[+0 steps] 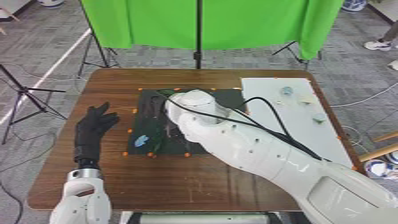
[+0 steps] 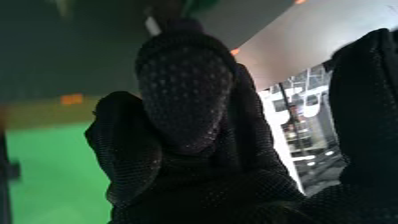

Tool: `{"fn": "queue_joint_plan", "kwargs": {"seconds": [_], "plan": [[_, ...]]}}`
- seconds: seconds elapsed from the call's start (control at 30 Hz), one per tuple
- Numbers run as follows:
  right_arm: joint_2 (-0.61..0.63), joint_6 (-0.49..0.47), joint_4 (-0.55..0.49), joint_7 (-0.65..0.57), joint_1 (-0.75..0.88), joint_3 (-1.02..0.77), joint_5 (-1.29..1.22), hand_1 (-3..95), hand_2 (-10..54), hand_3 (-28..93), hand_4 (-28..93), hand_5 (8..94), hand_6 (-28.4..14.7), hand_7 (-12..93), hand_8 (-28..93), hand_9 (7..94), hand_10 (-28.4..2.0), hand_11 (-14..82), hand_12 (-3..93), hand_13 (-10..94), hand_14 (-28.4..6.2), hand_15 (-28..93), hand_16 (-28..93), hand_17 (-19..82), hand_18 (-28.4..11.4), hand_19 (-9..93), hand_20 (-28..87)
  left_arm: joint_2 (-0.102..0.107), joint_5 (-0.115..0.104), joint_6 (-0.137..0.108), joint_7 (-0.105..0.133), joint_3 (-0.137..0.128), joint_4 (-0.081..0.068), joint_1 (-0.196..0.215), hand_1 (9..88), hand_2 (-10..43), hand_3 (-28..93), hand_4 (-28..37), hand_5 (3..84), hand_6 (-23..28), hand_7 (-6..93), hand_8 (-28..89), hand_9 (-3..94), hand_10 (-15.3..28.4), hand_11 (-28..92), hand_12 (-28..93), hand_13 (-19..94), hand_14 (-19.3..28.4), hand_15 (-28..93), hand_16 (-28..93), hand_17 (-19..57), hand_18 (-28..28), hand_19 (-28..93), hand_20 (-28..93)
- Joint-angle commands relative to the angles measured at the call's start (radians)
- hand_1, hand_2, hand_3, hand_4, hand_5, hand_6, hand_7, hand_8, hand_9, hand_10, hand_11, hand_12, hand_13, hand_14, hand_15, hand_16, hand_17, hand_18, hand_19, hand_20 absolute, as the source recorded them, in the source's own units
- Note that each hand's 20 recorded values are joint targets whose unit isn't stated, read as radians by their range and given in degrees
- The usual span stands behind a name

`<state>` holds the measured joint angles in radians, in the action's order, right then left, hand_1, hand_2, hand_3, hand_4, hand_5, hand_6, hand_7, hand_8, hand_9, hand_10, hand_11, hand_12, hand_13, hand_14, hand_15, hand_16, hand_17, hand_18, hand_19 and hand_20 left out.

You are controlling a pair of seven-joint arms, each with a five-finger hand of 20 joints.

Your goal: Arrange flowers

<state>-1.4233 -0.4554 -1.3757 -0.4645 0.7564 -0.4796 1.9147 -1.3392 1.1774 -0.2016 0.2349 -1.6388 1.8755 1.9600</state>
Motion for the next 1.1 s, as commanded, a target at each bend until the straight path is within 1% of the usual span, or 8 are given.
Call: {"fn": "queue_joint_plan", "kwargs": {"seconds": [0.03, 0.27, 0.43, 0.53, 0.63, 0.73, 0.93, 1.1], "plan": [[0.049, 0.067, -0.090, 0.016, -0.050, -0.015, -0.097, 27.4, -5.7, 61, -14, 43.2, -1.0, 9, -8, 72.5, -15.7, 9.9, 13.8, 94, -4.0, 52, 29, 60, -18.0, 93, 51, -0.010, 0.009, 0.012, -0.018, -0.009, -0.025, 0.031, 21.7, 17.9, 55, -28.3, 46.4, 10.2, 5.1, -5, 48.5, 18.0, 22, 10, 42, 21.5, 26, -5, 10.8, 18.2, 30, 14], [0.256, 0.276, -0.328, 0.081, -0.145, -0.057, -0.112, 25.5, -7.0, 60, -15, 49.1, -1.1, 10, -8, 71.0, -15.7, 9.7, 14.8, 92, -4.5, 50, 30, 58, -17.5, 93, 50, -0.011, 0.010, 0.011, -0.027, -0.022, -0.014, 0.054, 21.8, 17.9, 55, -28.3, 46.7, 10.2, 5.2, -5, 49.3, 18.1, 22, 10, 43, 21.6, 26, -5, 11.1, 18.3, 30, 14], [0.456, 0.251, -0.482, 0.055, -0.167, -0.156, -0.082, 23.5, -9.2, 59, -16, 48.0, -1.5, 9, -7, 63.4, -16.7, 8.3, 14.6, 90, -5.2, 50, 31, 56, -17.6, 93, 49, -0.002, 0.017, 0.021, -0.033, -0.037, -0.005, 0.069, 22.1, 18.0, 54, -28.3, 48.0, 10.3, 5.2, -5, 51.3, 18.2, 23, 10, 45, 21.7, 27, -5, 12.0, 18.4, 31, 15], [0.556, 0.169, -0.534, -0.039, -0.146, -0.244, -0.186, 25.7, -9.5, 58, -15, 47.1, -2.2, 8, -6, 58.4, -18.0, 7.6, 14.6, 87, -5.6, 51, 31, 54, -17.6, 93, 48, 0.004, 0.041, 0.067, -0.034, -0.059, -0.008, 0.072, 22.1, 16.5, 57, -28.3, 48.3, 10.4, 5.2, -5, 51.5, 18.2, 23, 10, 45, 21.8, 27, -5, 12.1, 18.4, 31, 14], [0.649, 0.076, -0.556, -0.112, -0.100, -0.320, -0.226, 28.7, -9.5, 59, -14, 44.2, -3.7, 6, -6, 52.5, -19.5, 6.4, 14.4, 84, -6.9, 51, 30, 51, -18.5, 91, 48, 0.005, 0.079, 0.122, -0.032, -0.082, -0.009, 0.077, 25.8, 11.0, 59, -27.7, 48.4, 10.3, 5.4, -5, 51.4, 18.1, 23, 10, 45, 21.7, 27, -5, 12.1, 18.3, 31, 14], [0.762, 0.047, -0.585, -0.164, -0.020, -0.374, -0.159, 30.7, -9.5, 59, -14, 42.6, -4.4, 5, -5, 50.1, -20.5, 6.1, 14.5, 82, -7.6, 51, 29, 49, -19.2, 91, 48, -0.001, 0.089, 0.157, -0.032, -0.087, -0.011, 0.072, 28.1, 7.6, 60, -25.2, 48.7, 10.1, 5.6, -5, 51.5, 17.9, 23, 10, 45, 21.3, 27, -5, 12.3, 18.0, 31, 14], [0.891, 0.093, -0.576, -0.204, 0.194, -0.492, 0.060, 29.7, -9.5, 58, -14, 47.6, -5.1, 6, -5, 57.9, -20.3, 7.7, 14.5, 86, -6.4, 51, 28, 52, -18.6, 92, 46, -0.006, 0.097, 0.183, -0.046, -0.088, -0.018, 0.063, 29.4, 7.7, 58, -23.3, 49.0, 10.0, 5.9, -5, 51.7, 17.7, 23, 10, 45, 21.2, 27, -5, 12.4, 18.0, 30, 15], [0.921, 0.080, -0.530, -0.238, 0.377, -0.630, 0.090, 29.6, -9.5, 57, -14, 52.1, -3.4, 7, -6, 66.2, -18.5, 9.2, 14.8, 88, -5.6, 51, 29, 54, -18.4, 93, 45, -0.013, 0.100, 0.183, -0.047, -0.094, -0.014, 0.071, 29.3, 8.1, 58, -23.3, 49.1, 10.0, 5.9, -5, 51.9, 17.7, 23, 10, 45, 21.2, 27, -5, 12.4, 17.9, 30, 15]]}}
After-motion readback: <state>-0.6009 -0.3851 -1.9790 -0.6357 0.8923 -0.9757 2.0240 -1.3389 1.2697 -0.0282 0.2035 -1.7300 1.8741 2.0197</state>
